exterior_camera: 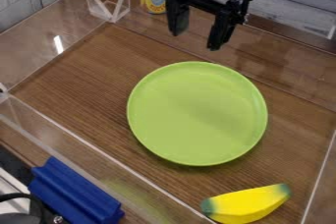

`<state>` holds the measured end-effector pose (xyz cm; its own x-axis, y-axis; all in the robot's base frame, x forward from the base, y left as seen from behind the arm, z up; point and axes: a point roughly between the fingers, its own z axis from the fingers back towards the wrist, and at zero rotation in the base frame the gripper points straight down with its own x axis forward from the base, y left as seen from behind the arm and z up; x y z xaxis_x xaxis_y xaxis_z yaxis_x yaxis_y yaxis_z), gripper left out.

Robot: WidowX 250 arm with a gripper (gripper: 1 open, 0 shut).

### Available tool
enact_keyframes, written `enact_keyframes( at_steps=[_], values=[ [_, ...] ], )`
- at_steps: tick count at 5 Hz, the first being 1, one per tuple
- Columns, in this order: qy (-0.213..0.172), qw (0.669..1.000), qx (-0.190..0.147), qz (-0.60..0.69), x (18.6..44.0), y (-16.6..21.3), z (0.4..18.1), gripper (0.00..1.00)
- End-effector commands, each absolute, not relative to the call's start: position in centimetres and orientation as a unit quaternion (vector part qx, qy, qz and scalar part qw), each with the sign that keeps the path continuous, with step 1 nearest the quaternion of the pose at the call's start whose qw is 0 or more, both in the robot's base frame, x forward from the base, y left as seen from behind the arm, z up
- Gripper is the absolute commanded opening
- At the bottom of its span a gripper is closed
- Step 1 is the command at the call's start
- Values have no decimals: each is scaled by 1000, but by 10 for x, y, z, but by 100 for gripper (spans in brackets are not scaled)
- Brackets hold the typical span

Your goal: Put the banana in the green plate

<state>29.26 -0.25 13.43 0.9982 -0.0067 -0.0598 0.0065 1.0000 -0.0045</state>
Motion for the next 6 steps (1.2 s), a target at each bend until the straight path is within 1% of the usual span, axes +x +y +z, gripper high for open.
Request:
enact_keyframes(
  at_steps=[1,2,3,4,5,6],
  values=[
    [28,999,-2,-16,279,-21,130,100],
    [13,999,2,-52,255,-51,129,100],
    [2,997,8,-78,240,-83,126,100],
    [-7,995,11,-97,230,-114,116,100],
    [-17,993,11,-115,223,-139,102,100],
    [-26,991,9,-128,220,-148,81,100]
  ],
)
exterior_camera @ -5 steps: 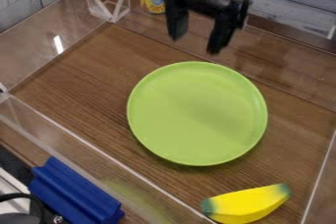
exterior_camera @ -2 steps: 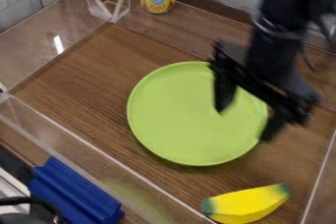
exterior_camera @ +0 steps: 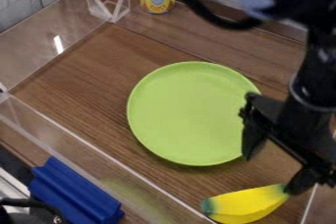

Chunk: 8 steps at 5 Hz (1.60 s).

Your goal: Put the banana in the green plate

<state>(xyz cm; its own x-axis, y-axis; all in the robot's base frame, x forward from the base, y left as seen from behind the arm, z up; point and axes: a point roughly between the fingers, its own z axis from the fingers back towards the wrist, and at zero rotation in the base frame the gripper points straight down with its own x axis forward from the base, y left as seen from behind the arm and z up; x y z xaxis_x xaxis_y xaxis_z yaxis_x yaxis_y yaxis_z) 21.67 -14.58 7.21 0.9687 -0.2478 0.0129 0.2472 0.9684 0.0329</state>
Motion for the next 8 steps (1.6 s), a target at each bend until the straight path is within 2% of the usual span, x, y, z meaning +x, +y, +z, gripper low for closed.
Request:
enact_keyframes(
  at_steps=[1,3,4,5,8],
  values=[
    [-33,990,5,-137,220,-150,64,100],
    [-48,987,-1,-151,218,-151,36,100],
    [-55,986,-4,-154,218,-151,27,100],
    [-60,986,-6,-154,219,-150,27,0],
    [-32,987,-1,-159,213,-141,42,0]
  ],
)
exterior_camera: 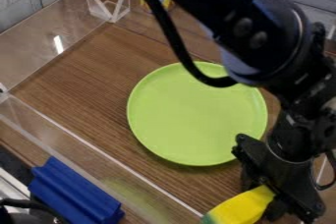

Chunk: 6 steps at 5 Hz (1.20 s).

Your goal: Put the banana in the green plate

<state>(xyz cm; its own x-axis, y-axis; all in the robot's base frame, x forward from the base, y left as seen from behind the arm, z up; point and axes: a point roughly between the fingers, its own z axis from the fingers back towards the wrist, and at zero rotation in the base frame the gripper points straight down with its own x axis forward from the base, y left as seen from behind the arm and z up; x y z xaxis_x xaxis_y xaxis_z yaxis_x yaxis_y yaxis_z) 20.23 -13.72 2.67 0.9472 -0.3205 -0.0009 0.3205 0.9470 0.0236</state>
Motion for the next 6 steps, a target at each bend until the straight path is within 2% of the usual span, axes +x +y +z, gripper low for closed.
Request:
enact_keyframes(
  at_steps=[1,3,6],
  values=[
    [-25,987,1,-161,212,-139,48,0],
    [-21,985,2,-169,208,-135,52,0],
    [-25,983,0,-179,201,-130,47,0]
  ],
)
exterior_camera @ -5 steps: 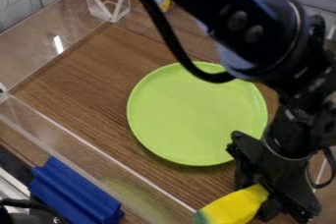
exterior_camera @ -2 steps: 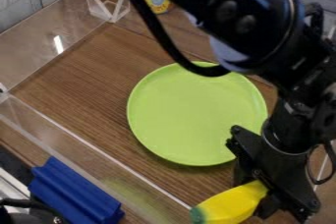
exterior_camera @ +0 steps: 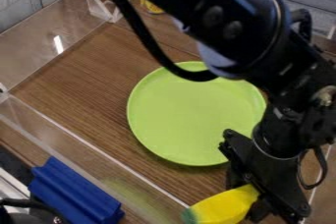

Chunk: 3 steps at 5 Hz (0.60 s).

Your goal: Put the banana in the green plate

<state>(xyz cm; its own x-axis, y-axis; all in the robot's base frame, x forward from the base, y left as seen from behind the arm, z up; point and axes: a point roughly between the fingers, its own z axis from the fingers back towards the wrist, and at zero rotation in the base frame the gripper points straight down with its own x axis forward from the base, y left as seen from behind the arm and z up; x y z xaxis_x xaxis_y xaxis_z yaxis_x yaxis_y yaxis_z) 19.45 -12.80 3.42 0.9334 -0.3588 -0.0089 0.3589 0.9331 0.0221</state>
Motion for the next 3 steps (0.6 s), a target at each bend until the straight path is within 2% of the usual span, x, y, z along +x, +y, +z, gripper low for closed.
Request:
enact_keyframes(
  at_steps=[1,3],
  values=[
    [-17,983,5,-183,202,-127,55,0],
    [-7,981,17,-195,208,-119,70,0]
  ],
)
